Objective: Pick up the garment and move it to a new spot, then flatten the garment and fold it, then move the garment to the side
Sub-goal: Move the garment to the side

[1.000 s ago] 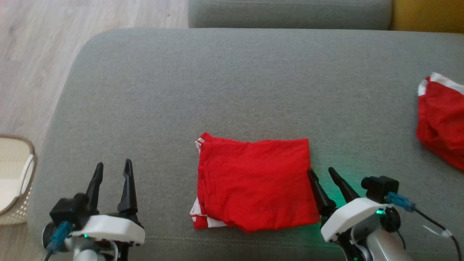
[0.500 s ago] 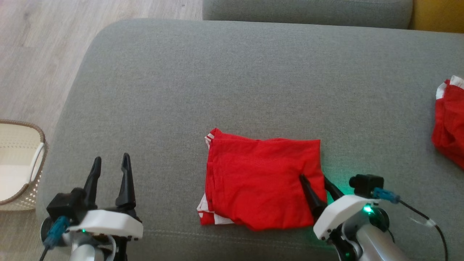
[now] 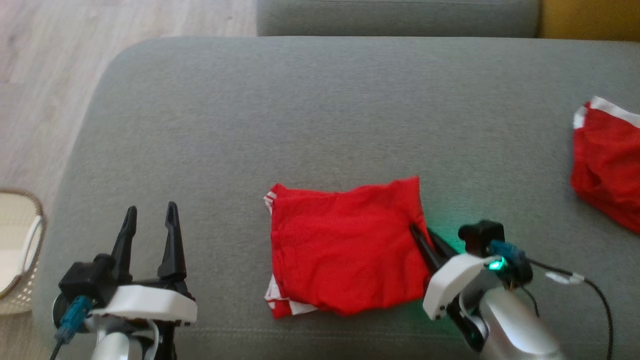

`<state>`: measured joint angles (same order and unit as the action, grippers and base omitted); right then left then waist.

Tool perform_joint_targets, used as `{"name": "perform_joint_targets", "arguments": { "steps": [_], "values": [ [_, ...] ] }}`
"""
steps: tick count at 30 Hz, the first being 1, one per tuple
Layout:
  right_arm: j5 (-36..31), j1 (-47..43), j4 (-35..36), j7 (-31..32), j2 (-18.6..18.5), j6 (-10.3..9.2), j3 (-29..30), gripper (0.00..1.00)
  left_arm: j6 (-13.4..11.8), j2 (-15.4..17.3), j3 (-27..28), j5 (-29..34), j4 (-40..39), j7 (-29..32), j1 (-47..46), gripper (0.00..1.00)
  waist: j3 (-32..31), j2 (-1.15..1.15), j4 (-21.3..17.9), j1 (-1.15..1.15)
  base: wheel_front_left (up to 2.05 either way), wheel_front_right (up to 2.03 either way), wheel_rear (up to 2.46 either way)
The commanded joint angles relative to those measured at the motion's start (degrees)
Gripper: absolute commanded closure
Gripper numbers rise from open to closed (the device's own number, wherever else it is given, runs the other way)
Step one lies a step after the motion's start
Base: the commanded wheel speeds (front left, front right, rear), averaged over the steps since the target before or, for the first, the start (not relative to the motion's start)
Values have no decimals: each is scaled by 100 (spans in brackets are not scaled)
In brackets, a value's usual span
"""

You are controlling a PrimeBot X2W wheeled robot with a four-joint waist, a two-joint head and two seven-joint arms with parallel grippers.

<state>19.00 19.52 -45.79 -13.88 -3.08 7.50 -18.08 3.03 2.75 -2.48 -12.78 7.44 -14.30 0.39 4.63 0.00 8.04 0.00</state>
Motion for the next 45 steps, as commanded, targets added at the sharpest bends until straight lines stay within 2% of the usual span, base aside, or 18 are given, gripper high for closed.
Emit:
{"name": "perform_joint_targets", "arguments": {
  "steps": [1,6,11,16,20,25,28,34,40,41,42,45],
  "values": [
    [-201,285,269,-95,20,-1,-23,100,-3,13,171,-26,-237,-70,-258,0,-25,0,-135,0,0,0,0],
    [-784,628,731,139,20,-1,119,100,71,13,104,99,-369,-70,-349,0,119,0,-539,0,0,0,0],
    [-1185,1188,1252,663,-14,-1,597,100,272,96,-192,362,-340,-70,-711,0,457,0,-929,0,0,0,0],
    [-1438,1793,1707,1195,-100,-1,1101,100,399,427,-626,564,-279,-70,-1192,0,922,0,-1404,0,0,0,0],
    [-1646,2092,1959,1439,-164,-1,1493,100,434,850,-1009,656,-223,-70,-1614,0,1273,0,-1785,0,0,0,0],
    [-1822,2270,2145,1486,-191,-1,2093,100,443,1427,-1505,614,-269,-25,-2039,0,1610,0,-2247,0,0,0,0],
    [-1887,2336,2203,1438,-191,-1,2429,100,444,1655,-1618,508,-411,93,-2192,0,1796,0,-2485,0,0,0,0],
    [-2054,2382,2290,1256,-170,-1,2846,100,445,1835,-1677,364,-777,318,-2203,0,2054,0,-2736,0,0,0,0],
    [-2186,2332,2318,1142,-94,-1,3045,100,434,1903,-1685,318,-983,449,-2188,0,2198,0,-2731,0,0,0,0],
    [-2199,2330,2305,1118,-83,-1,3078,11,428,1899,-1686,307,-997,458,-2193,0,2204,0,-2710,0,0,0,0],
    [-2212,2325,2289,1103,-71,-1,3109,0,420,1896,-1685,296,-1005,462,-2197,0,2205,0,-2687,0,0,0,0],
    [-2333,2294,2287,1062,-44,-1,3139,0,391,1869,-1683,255,-978,432,-2196,0,2156,0,-2592,0,0,0,0]
  ]
}}
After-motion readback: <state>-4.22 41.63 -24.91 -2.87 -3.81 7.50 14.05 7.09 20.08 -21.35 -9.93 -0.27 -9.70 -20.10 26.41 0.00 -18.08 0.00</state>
